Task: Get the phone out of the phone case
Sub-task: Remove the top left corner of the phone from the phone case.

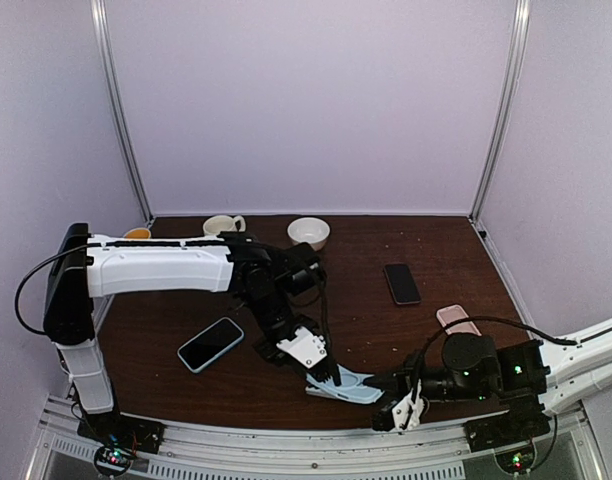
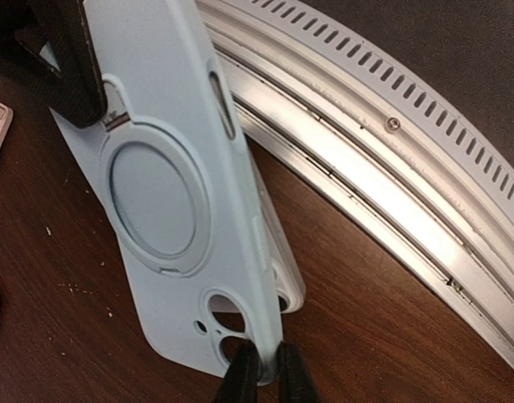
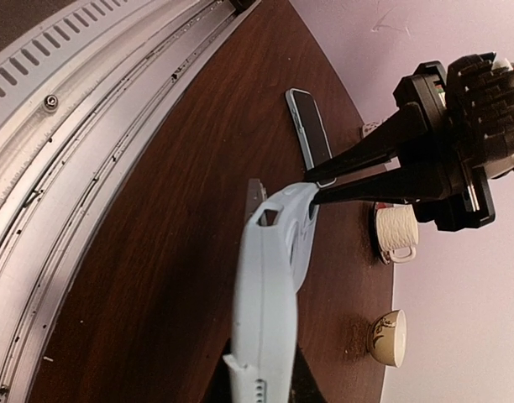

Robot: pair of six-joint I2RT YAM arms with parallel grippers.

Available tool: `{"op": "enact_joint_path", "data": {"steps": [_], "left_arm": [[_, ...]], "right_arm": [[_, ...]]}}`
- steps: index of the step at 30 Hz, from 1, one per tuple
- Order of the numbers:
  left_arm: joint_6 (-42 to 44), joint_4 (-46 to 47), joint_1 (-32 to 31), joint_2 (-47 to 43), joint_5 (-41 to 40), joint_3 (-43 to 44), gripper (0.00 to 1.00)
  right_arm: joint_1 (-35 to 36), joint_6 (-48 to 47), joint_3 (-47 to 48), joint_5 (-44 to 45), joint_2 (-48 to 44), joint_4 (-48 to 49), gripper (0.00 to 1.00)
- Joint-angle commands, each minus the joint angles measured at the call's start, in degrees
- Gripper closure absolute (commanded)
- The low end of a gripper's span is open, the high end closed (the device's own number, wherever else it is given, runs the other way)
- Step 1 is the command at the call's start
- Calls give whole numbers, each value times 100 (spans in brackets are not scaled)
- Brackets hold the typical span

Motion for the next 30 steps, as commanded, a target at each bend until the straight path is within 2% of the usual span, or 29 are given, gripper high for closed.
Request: {"op": "enact_joint_path", "data": {"steps": [1, 6, 8, 16, 24, 26, 29, 30], "left_arm": [[-100, 759, 140, -263, 18, 125, 94], [-426, 1301, 139, -732, -12, -590, 83], [-563, 1428, 144, -902, -21, -811, 74], [-1177, 2002, 145, -1885, -258, -1867, 66], [-2289, 3714, 188, -3340, -1162, -3351, 49], [-2447, 3931, 189, -3611, -1447, -3543, 39], [-2721, 4385, 184, -4048, -1818, -3848, 9], [-2799, 4573, 184, -4189, -1893, -3958, 3]], "right_arm": [[209, 116, 1, -500, 37, 138, 100], [196, 329, -45, -254, -60, 401, 100], [198, 363, -50, -189, -57, 490, 100], [130, 662, 18, 248, 11, 787, 100], [-54, 1351, 134, 426, -282, 1438, 100], [-114, 1515, 171, 532, -311, 1577, 100], [-248, 1875, 215, 613, -352, 1852, 100], [-282, 2020, 234, 661, -365, 1928, 100]]}}
